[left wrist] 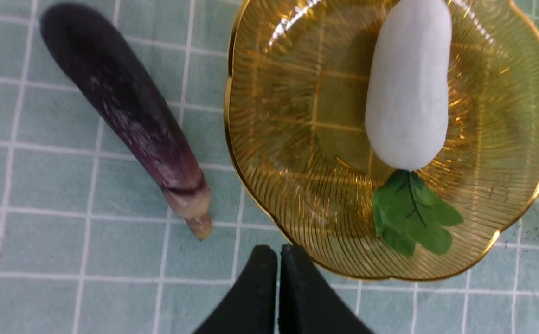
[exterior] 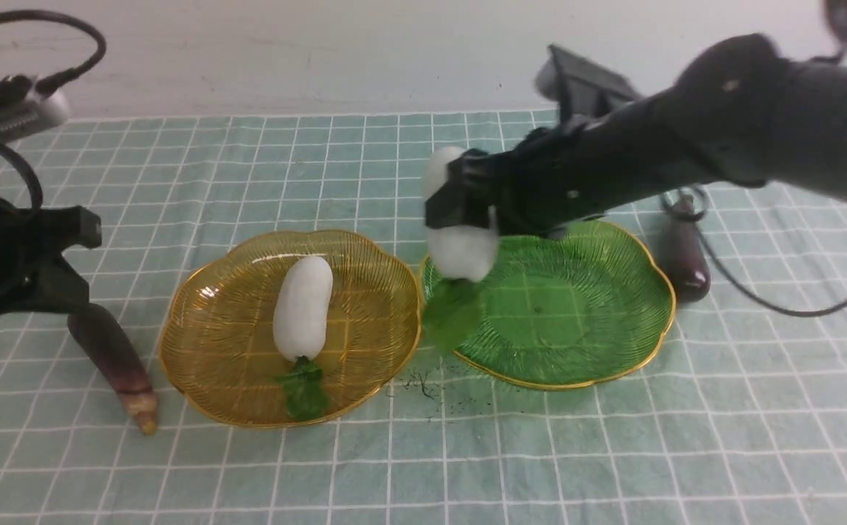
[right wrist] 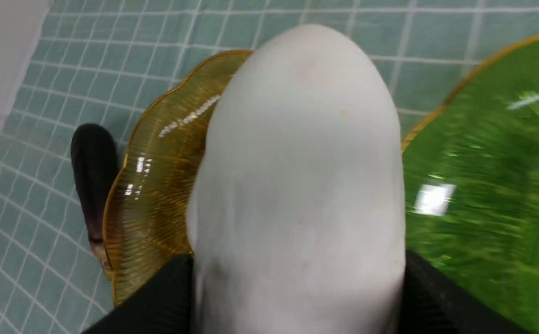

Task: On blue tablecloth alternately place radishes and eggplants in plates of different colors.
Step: 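Place the white radish onto the plate beside the other radish with the right gripper, then place the eggplant on the green plate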

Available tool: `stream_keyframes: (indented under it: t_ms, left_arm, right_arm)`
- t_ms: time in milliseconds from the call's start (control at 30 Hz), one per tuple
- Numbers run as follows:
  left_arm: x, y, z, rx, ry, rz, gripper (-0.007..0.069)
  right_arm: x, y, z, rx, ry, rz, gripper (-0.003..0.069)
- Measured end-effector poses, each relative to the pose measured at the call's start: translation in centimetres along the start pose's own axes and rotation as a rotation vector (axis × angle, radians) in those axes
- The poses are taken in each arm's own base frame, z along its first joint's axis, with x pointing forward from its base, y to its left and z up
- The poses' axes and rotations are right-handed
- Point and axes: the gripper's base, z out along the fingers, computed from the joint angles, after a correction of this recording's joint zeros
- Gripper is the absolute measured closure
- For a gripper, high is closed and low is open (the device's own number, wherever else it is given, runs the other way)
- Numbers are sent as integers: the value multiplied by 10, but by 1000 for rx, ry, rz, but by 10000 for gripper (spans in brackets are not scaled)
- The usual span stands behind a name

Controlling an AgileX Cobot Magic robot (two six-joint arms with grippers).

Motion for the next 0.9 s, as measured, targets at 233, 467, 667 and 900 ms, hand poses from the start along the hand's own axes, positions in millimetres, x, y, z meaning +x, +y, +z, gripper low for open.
stream_keyframes:
  t_ms: [233,467,667,900]
  left_arm:
    - [13,4,9,54,37,6,631]
    - [13,4,9,55,34,9,631]
    - [9,4,9,43,-17,1,631]
    - [1,10,8,-16,-108,-52,622]
  right_arm:
    - [3,3,76,-52,111,-26,183]
    - [-2,2,96,-76,152,0,125]
    - [-3,-7,89,-63,218,-19,9]
    - [-40,-23,6,-36,261,-78,141]
